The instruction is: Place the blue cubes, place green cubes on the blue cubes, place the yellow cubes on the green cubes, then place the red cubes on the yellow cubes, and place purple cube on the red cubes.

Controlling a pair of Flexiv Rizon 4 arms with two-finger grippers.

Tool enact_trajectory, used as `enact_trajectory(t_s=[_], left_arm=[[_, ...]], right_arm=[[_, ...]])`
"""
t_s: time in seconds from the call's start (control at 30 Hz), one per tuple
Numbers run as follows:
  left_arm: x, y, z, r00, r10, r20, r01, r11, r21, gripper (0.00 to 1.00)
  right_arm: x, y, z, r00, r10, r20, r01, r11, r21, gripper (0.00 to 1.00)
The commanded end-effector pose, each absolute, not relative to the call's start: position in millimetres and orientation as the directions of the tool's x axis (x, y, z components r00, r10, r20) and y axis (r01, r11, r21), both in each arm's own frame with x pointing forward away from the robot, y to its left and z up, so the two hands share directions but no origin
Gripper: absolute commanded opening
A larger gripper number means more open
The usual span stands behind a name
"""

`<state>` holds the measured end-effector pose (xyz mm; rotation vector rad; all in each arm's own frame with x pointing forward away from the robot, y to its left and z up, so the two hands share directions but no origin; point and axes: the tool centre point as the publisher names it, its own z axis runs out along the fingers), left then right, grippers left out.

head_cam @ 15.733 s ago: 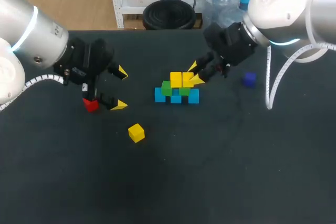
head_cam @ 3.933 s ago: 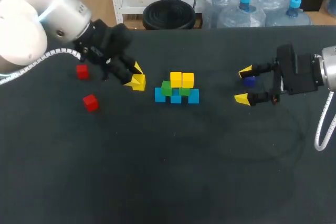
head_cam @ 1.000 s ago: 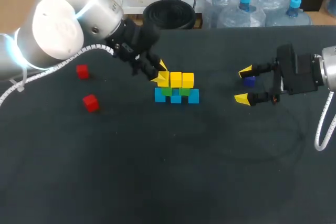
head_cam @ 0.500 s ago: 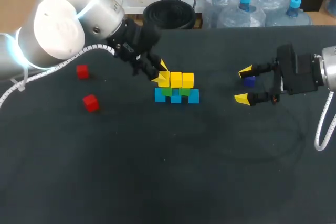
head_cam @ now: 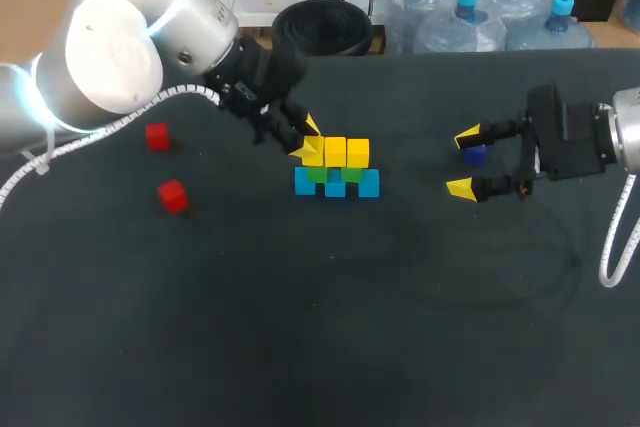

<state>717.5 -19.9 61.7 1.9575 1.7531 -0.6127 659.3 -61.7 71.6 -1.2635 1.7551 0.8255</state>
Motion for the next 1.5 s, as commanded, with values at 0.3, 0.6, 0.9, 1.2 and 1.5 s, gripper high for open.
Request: enact_trajectory(t_s=[0.3, 0.6, 0.9, 1.2, 1.5], left_arm=[[719.1, -21.7, 61.0, 0.096, 0.802, -0.589, 0.995, -0.101, 0.024, 0.0], [719.4, -22.2, 60.9, 0.097, 0.803, -0.588, 0.994, -0.103, 0.022, 0.04], [719.3, -21.5, 61.0, 0.095, 0.804, -0.587, 0.995, -0.103, 0.021, 0.29], [719.2, -20.5, 60.8, 0.092, 0.806, -0.585, 0.995, -0.102, 0.016, 0.88], [719.3, -20.3, 61.2, 0.093, 0.807, -0.583, 0.994, -0.104, 0.015, 1.0]], right_arm=[[659.8, -61.2, 70.9, -0.176, -0.431, -0.885, -0.957, 0.287, 0.051, 1.0], [659.8, -61.2, 70.9, -0.176, -0.431, -0.885, -0.957, 0.287, 0.051, 1.0], [659.8, -61.2, 70.9, -0.176, -0.431, -0.885, -0.957, 0.287, 0.051, 1.0], [659.8, -61.2, 70.9, -0.176, -0.431, -0.885, -0.957, 0.287, 0.051, 1.0], [659.8, -61.2, 70.9, -0.176, -0.431, -0.885, -0.957, 0.287, 0.051, 1.0]])
